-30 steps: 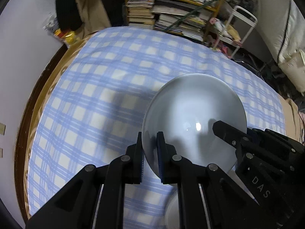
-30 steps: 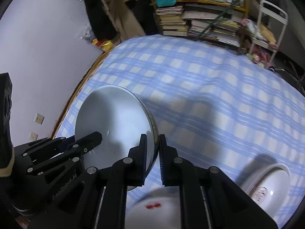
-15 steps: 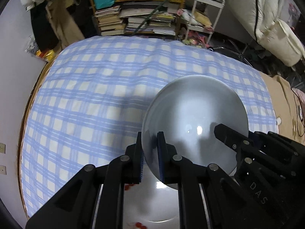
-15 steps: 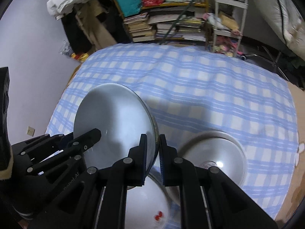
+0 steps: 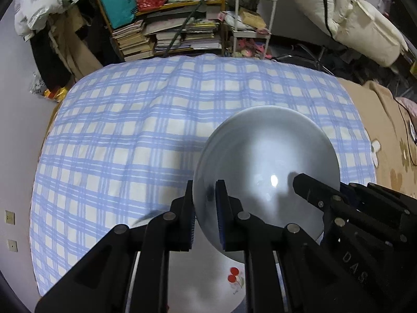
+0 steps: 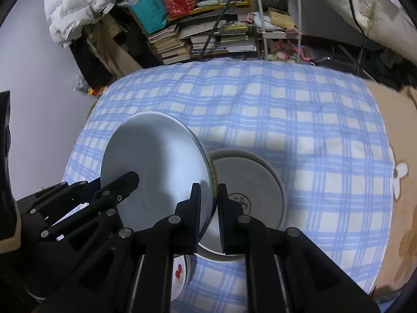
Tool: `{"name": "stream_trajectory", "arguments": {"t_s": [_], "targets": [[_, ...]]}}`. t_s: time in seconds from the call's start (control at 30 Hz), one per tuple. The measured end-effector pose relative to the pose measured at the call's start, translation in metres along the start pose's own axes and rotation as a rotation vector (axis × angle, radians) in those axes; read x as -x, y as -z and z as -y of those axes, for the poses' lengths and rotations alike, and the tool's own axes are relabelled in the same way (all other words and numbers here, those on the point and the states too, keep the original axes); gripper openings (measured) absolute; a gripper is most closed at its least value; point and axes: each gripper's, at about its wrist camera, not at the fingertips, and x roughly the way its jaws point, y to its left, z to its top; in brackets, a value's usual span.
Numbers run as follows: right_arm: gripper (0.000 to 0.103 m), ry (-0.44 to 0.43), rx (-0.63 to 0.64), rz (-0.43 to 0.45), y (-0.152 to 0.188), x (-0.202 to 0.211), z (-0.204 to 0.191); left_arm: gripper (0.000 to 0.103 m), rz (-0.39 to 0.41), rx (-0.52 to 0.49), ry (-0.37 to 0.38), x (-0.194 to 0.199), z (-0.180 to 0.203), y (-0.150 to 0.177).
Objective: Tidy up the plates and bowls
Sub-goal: 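Carry the plain white bowl with both grippers toward the bowl stack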
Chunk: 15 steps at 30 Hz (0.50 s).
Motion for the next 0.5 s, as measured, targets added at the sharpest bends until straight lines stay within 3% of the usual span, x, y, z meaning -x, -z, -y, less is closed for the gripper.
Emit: {"name": "stream_trajectory", "arguments": {"t_s": [0.3,0.5], "targets": [[0.013,0.074,0.046,0.020,0.008,-0.005,0.008,0.016,-0.050,-0.007,0.034,-0.025,0.014,0.005],[0.013,0.153,0.060,0.011,0.011,-0.015,0.016,0.016,-0.114,0.021,0.141,-0.047,0.014,0.005]]}}
